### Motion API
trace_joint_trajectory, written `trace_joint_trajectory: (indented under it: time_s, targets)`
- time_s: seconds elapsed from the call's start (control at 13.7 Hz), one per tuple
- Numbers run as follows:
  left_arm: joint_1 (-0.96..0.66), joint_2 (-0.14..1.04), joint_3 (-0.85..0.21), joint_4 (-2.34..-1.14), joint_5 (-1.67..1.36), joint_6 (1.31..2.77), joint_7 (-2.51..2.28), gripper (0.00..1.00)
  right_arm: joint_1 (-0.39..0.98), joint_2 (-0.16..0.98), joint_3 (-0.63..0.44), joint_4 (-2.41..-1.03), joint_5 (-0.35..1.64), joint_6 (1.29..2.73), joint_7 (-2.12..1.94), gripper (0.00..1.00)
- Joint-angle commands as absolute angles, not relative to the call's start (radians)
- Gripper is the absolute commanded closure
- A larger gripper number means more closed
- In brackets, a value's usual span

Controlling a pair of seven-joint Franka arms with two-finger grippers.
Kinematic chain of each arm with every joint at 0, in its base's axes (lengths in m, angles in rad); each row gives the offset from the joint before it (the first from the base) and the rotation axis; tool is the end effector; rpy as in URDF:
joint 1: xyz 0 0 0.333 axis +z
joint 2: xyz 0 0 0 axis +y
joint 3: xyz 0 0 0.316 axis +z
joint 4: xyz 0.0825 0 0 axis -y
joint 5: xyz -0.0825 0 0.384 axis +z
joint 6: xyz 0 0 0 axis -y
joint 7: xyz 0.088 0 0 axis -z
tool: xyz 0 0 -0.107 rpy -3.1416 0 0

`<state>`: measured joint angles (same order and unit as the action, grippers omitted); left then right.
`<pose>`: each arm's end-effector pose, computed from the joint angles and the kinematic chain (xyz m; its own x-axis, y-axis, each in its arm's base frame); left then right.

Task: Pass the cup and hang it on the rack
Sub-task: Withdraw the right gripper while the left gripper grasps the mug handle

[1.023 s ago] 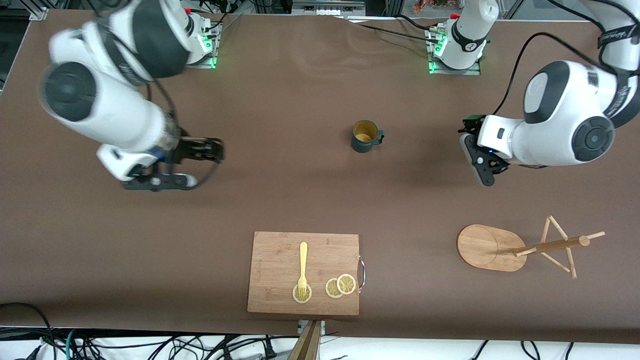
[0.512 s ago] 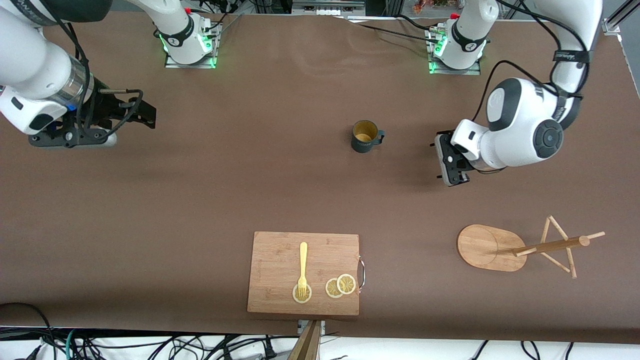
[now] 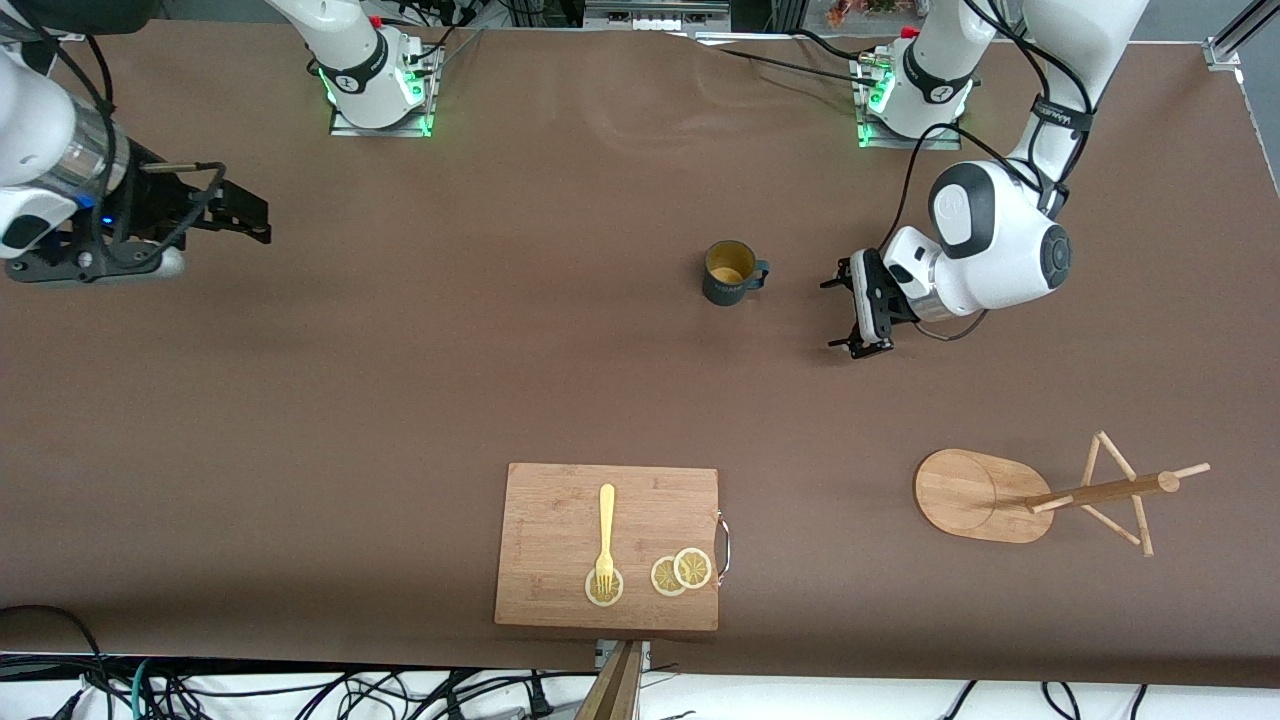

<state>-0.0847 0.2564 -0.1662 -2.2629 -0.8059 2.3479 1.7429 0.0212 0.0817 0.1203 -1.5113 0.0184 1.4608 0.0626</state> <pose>0.5040 -0.1413 0.2383 0.2421 -0.8325 0.4984 -0.9624 -0.1407 0.2326 0.5612 0.0792 0.5979 0.9879 0.0805 -0.1327 0.0785 -0.9967 -0.0199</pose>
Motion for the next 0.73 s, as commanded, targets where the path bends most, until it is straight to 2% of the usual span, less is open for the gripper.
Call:
trace_joint_trajectory:
  time_s: [0.0, 0.29, 0.66]
  targets:
    - [-0.069, 0.235, -0.186, -2.322, -0.964, 2.364, 1.924, 0.00, -0.002, -0.024, 0.153, -1.640, -0.003, 1.522, 0.054, 0.00]
    - [-0.066, 0.276, -0.187, -2.396, -1.236, 2.381, 2.182, 0.00, -0.002, -0.020, 0.150, -1.625, -0.025, 1.519, 0.048, 0.00]
    - [-0.063, 0.351, -0.192, -2.398, -1.491, 2.367, 2.414, 0.00, -0.002, -0.025, 0.074, -1.621, 0.015, 1.505, 0.016, 0.00]
